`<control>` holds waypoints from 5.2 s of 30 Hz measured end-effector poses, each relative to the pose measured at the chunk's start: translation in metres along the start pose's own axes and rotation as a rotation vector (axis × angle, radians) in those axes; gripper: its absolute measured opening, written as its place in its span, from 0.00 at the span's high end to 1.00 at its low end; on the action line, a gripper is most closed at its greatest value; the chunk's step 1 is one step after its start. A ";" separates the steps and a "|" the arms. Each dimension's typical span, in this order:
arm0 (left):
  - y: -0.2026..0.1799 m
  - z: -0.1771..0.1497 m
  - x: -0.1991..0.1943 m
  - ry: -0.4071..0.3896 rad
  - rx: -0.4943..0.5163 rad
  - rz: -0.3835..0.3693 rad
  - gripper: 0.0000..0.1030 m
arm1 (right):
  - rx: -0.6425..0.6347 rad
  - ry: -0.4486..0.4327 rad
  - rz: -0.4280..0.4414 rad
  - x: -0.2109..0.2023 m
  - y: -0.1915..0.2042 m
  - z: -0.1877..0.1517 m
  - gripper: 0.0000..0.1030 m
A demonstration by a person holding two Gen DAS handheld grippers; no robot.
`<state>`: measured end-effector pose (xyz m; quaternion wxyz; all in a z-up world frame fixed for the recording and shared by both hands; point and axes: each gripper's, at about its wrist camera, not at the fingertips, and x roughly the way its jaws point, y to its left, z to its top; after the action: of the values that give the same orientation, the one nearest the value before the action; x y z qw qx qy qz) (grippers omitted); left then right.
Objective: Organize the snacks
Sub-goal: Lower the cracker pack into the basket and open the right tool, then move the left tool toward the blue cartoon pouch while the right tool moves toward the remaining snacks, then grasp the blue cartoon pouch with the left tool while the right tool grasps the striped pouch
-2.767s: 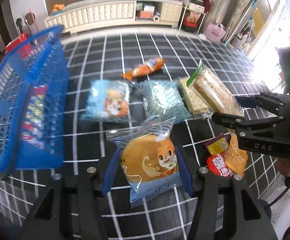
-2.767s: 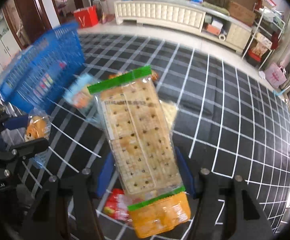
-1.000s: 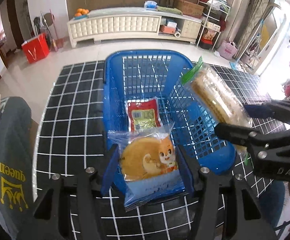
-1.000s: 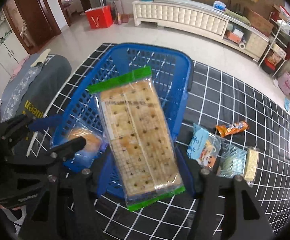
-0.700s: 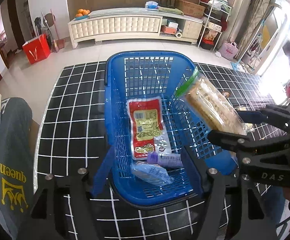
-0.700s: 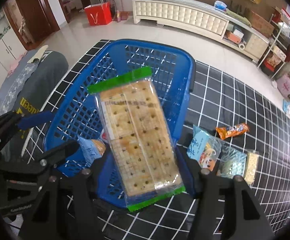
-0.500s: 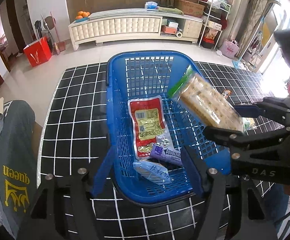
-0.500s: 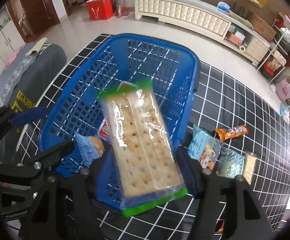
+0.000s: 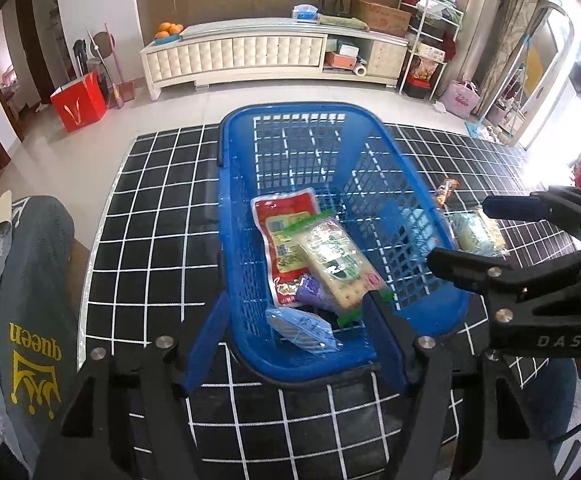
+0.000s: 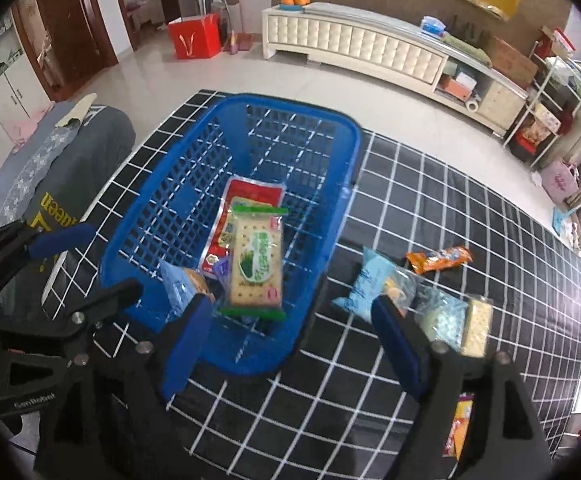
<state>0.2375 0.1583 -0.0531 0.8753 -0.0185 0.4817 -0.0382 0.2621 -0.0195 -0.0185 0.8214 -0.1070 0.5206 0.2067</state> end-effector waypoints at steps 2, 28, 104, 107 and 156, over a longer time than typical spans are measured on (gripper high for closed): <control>-0.007 -0.001 -0.009 -0.010 0.008 -0.001 0.35 | 0.021 -0.011 0.005 -0.010 -0.008 -0.005 0.18; -0.165 0.003 -0.043 0.007 0.170 -0.097 0.20 | 0.295 -0.060 -0.025 -0.075 -0.151 -0.105 0.18; -0.194 0.088 0.218 0.342 0.078 0.108 0.38 | 0.410 0.222 0.096 0.130 -0.251 -0.046 0.21; -0.194 0.087 0.220 0.343 0.075 0.108 0.38 | 0.411 0.230 0.084 0.132 -0.254 -0.046 0.22; -0.220 0.035 0.101 0.161 0.155 -0.010 0.41 | 0.312 0.054 0.019 0.008 -0.184 -0.051 0.43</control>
<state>0.3098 -0.0699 -0.1041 0.8324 0.0501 0.5459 -0.0814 0.3070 -0.2015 -0.0551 0.8117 0.0212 0.5694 0.1283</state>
